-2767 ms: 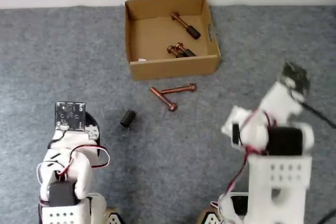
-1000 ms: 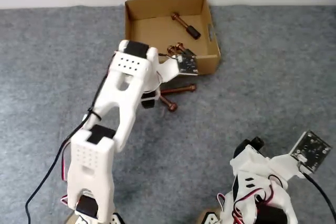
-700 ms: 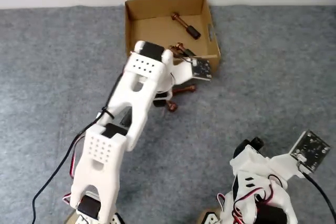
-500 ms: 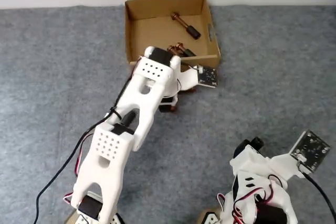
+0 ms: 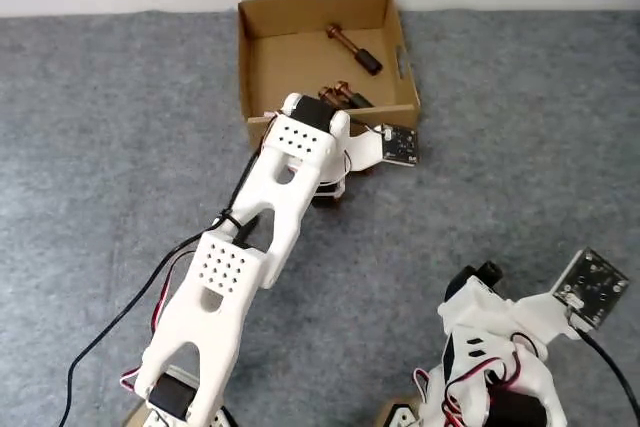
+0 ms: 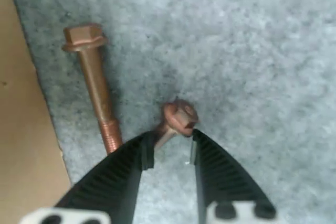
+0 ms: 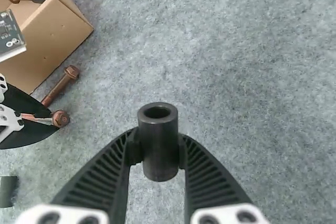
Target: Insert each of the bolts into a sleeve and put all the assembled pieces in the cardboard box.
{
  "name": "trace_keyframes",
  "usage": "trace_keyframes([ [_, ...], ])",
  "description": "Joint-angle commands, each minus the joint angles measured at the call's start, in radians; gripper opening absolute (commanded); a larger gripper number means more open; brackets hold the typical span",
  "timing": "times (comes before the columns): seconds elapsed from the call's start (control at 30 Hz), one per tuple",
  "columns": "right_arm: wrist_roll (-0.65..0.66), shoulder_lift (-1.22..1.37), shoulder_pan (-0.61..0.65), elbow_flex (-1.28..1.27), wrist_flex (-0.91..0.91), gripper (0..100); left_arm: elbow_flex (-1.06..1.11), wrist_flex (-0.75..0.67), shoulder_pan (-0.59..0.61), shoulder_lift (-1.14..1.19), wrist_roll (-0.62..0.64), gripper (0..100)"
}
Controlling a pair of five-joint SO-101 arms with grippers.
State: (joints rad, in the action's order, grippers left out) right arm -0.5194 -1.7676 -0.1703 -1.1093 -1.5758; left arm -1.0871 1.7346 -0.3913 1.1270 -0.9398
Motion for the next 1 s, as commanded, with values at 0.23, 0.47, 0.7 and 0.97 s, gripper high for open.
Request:
trace_keyframes([
  [0.23,0.011,-0.002,-0.007,0.008,0.03,0.8,-0.012,0.003,-0.009,0.009,-0.005,6],
  [0.47,0.011,-0.002,-0.007,0.008,0.03,0.8,-0.004,0.018,-0.009,0.009,-0.026,9],
  [0.7,0.011,-0.002,-0.007,0.008,0.03,0.8,0.136,0.021,-0.041,-0.075,-0.018,10],
  [0.97,0.011,-0.002,-0.007,0.008,0.028,0.8,0.337,0.02,-0.046,-0.285,-0.037,13],
])
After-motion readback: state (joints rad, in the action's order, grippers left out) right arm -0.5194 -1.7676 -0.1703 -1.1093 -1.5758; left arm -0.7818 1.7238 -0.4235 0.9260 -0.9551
